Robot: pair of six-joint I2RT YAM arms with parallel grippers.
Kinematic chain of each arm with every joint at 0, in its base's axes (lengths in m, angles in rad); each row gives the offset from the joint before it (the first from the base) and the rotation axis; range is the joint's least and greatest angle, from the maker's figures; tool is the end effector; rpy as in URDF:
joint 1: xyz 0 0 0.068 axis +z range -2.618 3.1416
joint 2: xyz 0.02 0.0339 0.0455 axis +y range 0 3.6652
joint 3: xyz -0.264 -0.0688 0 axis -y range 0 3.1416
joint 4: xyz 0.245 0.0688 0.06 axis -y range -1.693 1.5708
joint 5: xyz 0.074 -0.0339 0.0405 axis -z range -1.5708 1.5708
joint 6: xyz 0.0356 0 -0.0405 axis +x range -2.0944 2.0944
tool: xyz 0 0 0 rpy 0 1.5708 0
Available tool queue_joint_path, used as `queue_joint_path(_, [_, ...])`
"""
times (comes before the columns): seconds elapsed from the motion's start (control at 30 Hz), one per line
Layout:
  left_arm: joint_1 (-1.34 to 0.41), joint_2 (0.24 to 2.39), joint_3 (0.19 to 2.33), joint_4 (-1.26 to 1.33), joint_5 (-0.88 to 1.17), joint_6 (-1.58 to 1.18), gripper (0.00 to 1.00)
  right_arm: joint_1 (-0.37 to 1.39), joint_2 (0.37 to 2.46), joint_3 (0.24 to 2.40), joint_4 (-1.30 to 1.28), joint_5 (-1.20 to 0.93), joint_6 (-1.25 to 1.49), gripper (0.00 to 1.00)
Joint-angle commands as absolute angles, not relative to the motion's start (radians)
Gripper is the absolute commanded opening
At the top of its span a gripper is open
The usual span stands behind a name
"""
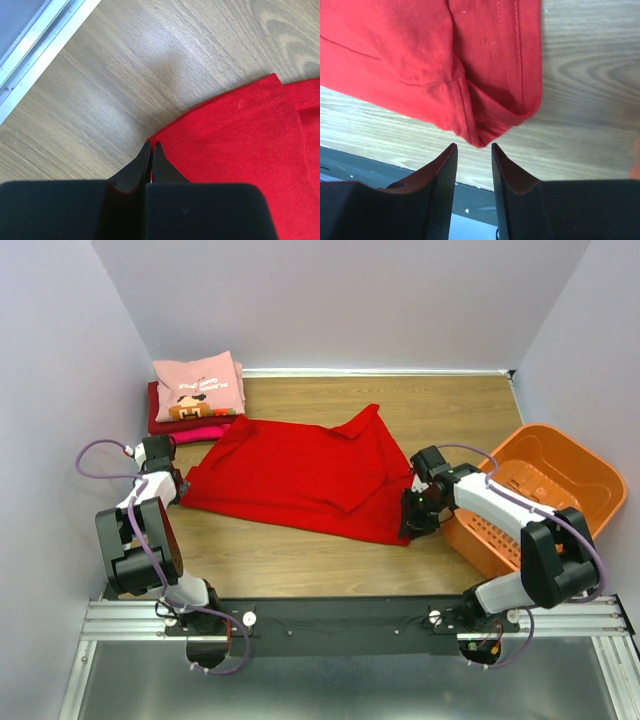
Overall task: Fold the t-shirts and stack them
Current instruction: Fold the tshirt
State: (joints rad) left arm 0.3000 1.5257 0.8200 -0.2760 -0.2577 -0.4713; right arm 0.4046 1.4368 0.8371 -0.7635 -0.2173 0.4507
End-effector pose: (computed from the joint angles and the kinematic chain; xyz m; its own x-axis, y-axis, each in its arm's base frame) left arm 0.2779 0.0955 0.1739 -0.5165 -0.6194 -0.5912 -0.7358 0.6742 -0.0635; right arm 0.2206 0.1028 0.1800 -0.9949 0.0367 -0.0936 0.0091 0.9601 0.2797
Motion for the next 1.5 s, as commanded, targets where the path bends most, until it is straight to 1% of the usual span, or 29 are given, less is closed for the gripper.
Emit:
queue_joint_path(0.0, [0.310, 1.535, 0.816, -0.255, -0.253, -0.460, 0.00, 0.419, 1.469, 0.810, -0.712, -0.244, 0.442, 0.40])
queue_joint_path(0.23, [0.310, 1.537, 0.818, -0.256, -0.255, -0.460, 0.00, 0.425, 1.508, 0.805, -0.701, -0.219, 0.454, 0.38])
queue_joint_path(0.33, [0.310, 1.542, 0.821, -0.256, -0.256, -0.459, 0.00, 0.425, 1.520, 0.802, -0.692, -0.215, 0.454, 0.34])
queue_joint_path(0.47, [0.311, 1.545, 0.824, -0.256, -0.258, -0.457, 0.00, 0.425, 1.540, 0.801, -0.686, -0.212, 0.457, 0.23])
queue_joint_path(0.5, [0.311, 1.545, 0.824, -0.256, -0.258, -0.456, 0.00, 0.425, 1.545, 0.802, -0.686, -0.212, 0.457, 0.17])
queue_joint_path(0.63, [0.310, 1.545, 0.831, -0.262, -0.271, -0.449, 0.00, 0.425, 1.542, 0.813, -0.724, -0.192, 0.469, 0.03])
queue_joint_path(0.67, [0.310, 1.545, 0.833, -0.264, -0.282, -0.448, 0.00, 0.425, 1.540, 0.818, -0.736, -0.183, 0.471, 0.01])
queue_joint_path(1.03, [0.313, 1.557, 0.853, -0.282, -0.313, -0.443, 0.00, 0.425, 1.566, 0.899, -0.925, -0.020, 0.480, 0.01])
queue_joint_path(1.33, [0.311, 1.536, 0.822, -0.307, -0.285, -0.453, 0.00, 0.425, 1.597, 0.911, -0.933, -0.041, 0.477, 0.01])
queue_joint_path(1.4, [0.313, 1.525, 0.818, -0.322, -0.276, -0.456, 0.00, 0.423, 1.592, 0.926, -0.943, -0.051, 0.472, 0.05])
queue_joint_path(1.43, [0.313, 1.520, 0.816, -0.327, -0.270, -0.457, 0.03, 0.425, 1.585, 0.934, -0.945, -0.054, 0.468, 0.12])
queue_joint_path(1.47, [0.311, 1.511, 0.813, -0.331, -0.262, -0.462, 0.11, 0.425, 1.582, 0.945, -0.949, -0.067, 0.462, 0.17])
